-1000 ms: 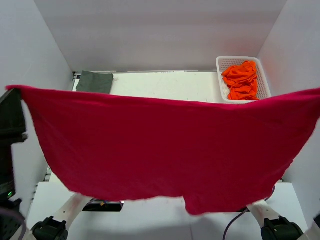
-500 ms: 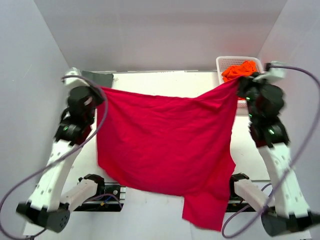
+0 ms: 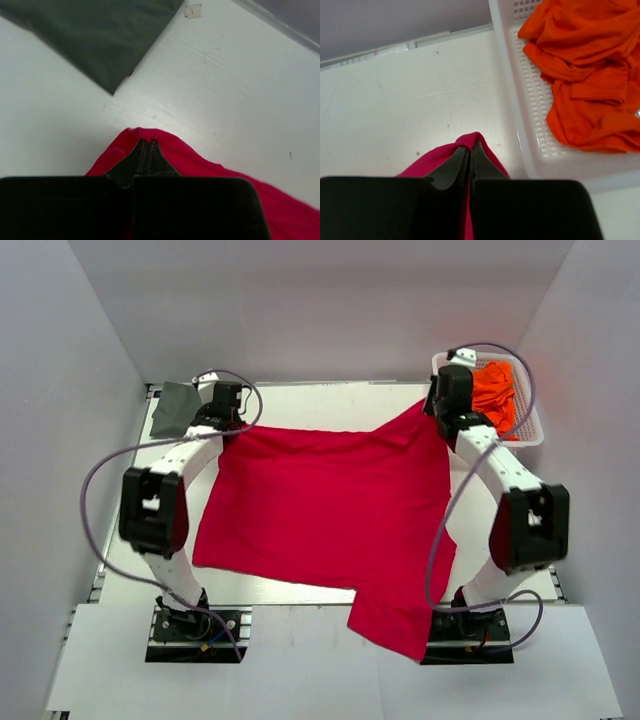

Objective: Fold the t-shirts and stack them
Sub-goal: Flatten out the tshirt, then fold the flattened tshirt in 1/3 of the way

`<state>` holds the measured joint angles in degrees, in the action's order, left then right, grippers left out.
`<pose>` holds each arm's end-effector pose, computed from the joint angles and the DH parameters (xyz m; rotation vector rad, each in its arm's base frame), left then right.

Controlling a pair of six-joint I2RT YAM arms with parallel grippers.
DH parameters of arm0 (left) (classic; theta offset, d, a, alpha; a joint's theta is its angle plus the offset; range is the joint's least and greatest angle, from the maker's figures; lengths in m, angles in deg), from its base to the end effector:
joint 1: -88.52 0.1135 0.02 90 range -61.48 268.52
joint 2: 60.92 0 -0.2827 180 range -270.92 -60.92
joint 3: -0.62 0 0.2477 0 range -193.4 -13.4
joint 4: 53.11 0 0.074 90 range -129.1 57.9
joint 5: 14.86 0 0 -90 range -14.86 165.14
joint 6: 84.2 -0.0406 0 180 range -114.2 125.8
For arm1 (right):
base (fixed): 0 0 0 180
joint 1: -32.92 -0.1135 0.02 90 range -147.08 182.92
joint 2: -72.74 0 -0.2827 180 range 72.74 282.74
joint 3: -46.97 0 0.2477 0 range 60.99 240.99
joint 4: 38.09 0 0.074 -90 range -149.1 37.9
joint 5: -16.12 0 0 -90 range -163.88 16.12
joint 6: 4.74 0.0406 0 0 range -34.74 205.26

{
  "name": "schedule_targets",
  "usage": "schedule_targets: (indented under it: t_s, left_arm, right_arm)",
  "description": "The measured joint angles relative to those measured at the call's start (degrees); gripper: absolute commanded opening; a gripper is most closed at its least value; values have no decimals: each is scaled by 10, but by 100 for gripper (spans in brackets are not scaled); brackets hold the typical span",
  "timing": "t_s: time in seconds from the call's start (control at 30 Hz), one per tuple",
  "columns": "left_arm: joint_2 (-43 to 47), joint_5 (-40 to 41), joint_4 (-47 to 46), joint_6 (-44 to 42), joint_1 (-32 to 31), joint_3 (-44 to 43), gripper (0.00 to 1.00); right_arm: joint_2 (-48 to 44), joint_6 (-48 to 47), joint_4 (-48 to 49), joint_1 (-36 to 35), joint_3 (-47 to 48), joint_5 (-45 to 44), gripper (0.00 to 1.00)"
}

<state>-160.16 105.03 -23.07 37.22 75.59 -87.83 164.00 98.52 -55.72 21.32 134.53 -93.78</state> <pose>0.3859 -0.0678 0.2748 -0.6079 2.0914 0.1610 0.3730 0.0624 0.3393 0.2560 1.9030 -0.0463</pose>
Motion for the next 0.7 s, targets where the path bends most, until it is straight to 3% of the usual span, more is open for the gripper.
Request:
schedule_targets:
  t_s: [0.23,0.37,0.53,0.7]
  left_arm:
    - [-194,-26,-50,-36,32,-188,0]
    - [-269,-75,-88,-89,45,-251,0]
    - [-299,-116,-107,-125,52,-262,0]
    - [-257,-135,-134,-141,53,-201,0]
  right_arm:
    - [180,-24,14,0,171,-26,0]
    - [243,-35,15,0,235,-40,0]
    - [256,-41,10,0,247,-41,0]
    - [228,-42,2,0,222,-39,0]
